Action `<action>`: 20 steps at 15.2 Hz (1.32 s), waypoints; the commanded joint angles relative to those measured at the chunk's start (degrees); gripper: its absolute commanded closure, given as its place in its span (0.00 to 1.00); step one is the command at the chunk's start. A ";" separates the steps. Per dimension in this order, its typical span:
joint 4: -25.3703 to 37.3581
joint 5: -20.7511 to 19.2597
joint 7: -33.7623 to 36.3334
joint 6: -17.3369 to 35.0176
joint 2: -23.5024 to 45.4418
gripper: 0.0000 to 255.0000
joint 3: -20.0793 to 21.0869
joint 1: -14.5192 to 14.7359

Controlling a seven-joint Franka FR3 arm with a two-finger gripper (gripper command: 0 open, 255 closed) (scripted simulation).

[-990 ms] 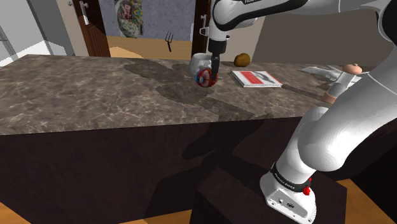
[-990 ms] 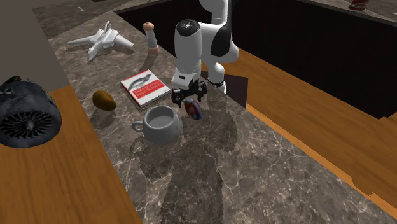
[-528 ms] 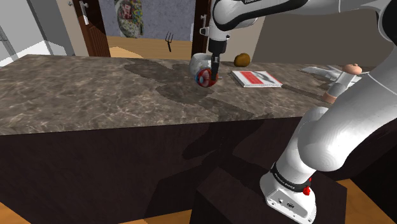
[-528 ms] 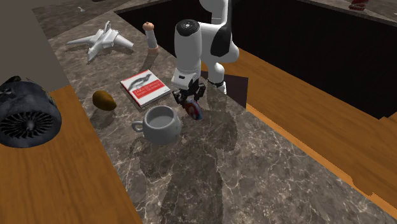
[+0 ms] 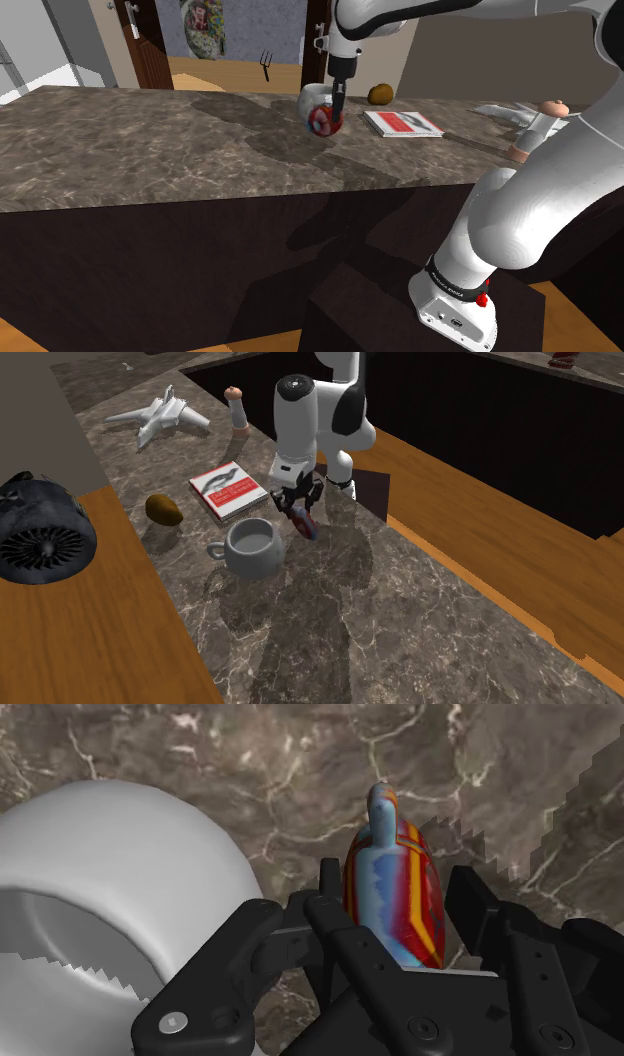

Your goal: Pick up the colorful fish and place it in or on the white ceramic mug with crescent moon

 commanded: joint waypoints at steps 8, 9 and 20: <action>6.68 0.17 -0.33 -7.05 -0.39 1.00 0.28 0.11; 7.49 0.19 -0.37 -7.82 -0.35 1.00 0.31 0.13; 17.24 0.58 -0.89 -16.31 0.92 1.00 0.52 0.32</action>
